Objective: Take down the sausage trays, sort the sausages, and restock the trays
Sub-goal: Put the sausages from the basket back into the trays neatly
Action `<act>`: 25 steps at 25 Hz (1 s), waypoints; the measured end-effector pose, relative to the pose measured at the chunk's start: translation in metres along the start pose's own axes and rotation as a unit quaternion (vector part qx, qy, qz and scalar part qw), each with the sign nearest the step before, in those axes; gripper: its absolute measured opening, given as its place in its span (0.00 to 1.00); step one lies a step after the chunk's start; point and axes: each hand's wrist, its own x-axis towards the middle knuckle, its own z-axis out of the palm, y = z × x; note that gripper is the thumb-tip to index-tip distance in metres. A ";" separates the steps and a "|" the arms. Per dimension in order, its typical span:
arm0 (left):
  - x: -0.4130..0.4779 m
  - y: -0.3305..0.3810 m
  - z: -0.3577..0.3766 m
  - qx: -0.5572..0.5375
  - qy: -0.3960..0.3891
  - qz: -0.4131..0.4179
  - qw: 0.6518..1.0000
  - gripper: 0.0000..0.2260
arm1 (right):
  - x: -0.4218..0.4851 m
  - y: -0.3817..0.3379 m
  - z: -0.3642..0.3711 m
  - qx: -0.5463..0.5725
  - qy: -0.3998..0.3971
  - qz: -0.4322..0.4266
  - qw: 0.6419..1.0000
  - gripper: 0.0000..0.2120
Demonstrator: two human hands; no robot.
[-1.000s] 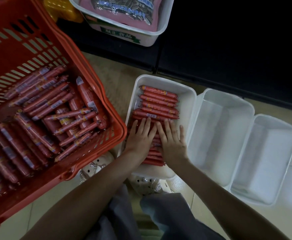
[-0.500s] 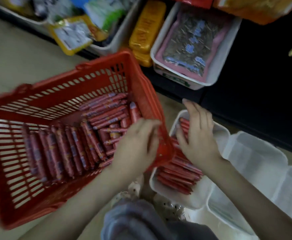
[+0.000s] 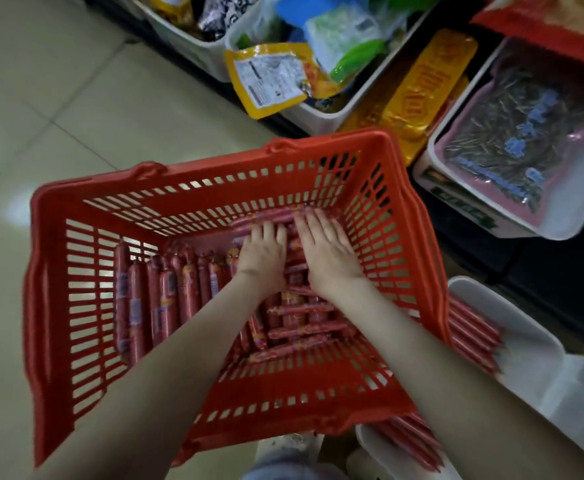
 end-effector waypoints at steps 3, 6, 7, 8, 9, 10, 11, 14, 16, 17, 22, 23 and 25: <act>-0.002 0.007 0.007 -0.007 -0.002 0.017 1.000 0.45 | 0.015 -0.007 0.013 -0.026 -0.044 -0.005 0.999 0.45; -0.001 0.005 0.011 -0.013 0.006 0.026 1.000 0.37 | 0.017 -0.011 0.022 -0.066 -0.039 0.005 0.997 0.44; 0.000 0.004 0.011 -0.015 0.006 0.029 0.999 0.35 | 0.016 -0.012 0.025 -0.075 -0.026 0.009 0.997 0.44; 0.000 0.003 0.012 -0.021 0.006 0.031 0.999 0.33 | 0.015 -0.013 0.028 -0.079 -0.019 0.015 0.997 0.43; 0.001 0.003 0.014 -0.032 0.011 0.028 0.999 0.31 | 0.016 -0.014 0.029 -0.077 -0.013 0.017 0.997 0.42; 0.001 0.002 0.016 -0.040 0.019 0.022 0.999 0.29 | 0.016 -0.013 0.029 -0.073 -0.009 0.017 0.997 0.42; 0.000 0.003 0.017 -0.041 0.027 0.014 0.999 0.28 | 0.017 -0.012 0.029 -0.064 -0.009 0.017 0.998 0.42; -0.003 0.006 0.017 -0.033 0.028 -0.005 0.999 0.29 | 0.020 -0.008 0.027 -0.034 -0.019 0.014 0.999 0.43; -0.004 0.009 0.014 -0.041 0.036 0.003 0.998 0.28 | 0.020 -0.006 0.029 -0.047 -0.009 0.012 0.999 0.41; -0.005 0.009 0.012 -0.044 0.045 0.011 0.998 0.25 | 0.020 -0.005 0.030 -0.053 -0.004 0.013 0.998 0.38; -0.027 -0.002 -0.001 -0.053 0.113 0.009 0.992 0.15 | 0.013 -0.012 0.013 -0.066 0.043 0.003 0.997 0.16; -0.035 -0.004 -0.008 -0.063 0.141 0.001 0.988 0.14 | 0.008 -0.016 0.003 -0.075 0.080 -0.010 0.994 0.15; -0.053 -0.007 -0.026 -0.078 0.215 -0.006 0.973 0.13 | -0.006 -0.020 -0.024 -0.087 0.169 -0.027 0.981 0.16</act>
